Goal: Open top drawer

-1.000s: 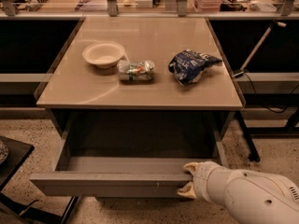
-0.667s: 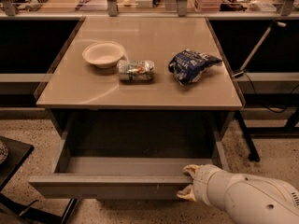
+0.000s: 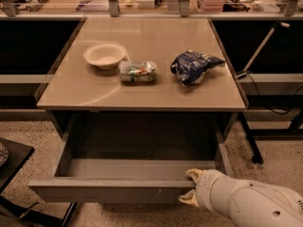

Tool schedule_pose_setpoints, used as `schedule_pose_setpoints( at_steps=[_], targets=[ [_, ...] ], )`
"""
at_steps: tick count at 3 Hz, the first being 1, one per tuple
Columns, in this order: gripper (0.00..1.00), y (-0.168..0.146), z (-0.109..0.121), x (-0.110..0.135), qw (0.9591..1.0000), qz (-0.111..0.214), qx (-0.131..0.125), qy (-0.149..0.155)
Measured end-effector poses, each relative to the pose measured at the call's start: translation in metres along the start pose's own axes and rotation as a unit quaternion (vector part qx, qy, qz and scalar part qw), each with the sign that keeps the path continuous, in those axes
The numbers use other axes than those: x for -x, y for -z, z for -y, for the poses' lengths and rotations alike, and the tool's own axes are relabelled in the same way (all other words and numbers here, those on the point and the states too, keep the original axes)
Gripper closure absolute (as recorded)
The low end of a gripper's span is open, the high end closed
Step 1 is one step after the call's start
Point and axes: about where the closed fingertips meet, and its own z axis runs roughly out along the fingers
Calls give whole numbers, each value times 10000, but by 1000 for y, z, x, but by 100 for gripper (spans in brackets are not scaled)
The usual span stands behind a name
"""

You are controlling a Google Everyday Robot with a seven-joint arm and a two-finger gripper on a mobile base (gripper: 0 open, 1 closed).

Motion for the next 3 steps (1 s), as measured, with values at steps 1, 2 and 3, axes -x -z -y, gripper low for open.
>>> schedule_pose_setpoints(
  at_steps=[1,2,3],
  targets=[
    [100,2,1,1,10000,0,0,-1],
    [100,4,-3,1,10000,16,18,-51],
    [100,5,-2,2,10000,16,18,-51]
  ],
)
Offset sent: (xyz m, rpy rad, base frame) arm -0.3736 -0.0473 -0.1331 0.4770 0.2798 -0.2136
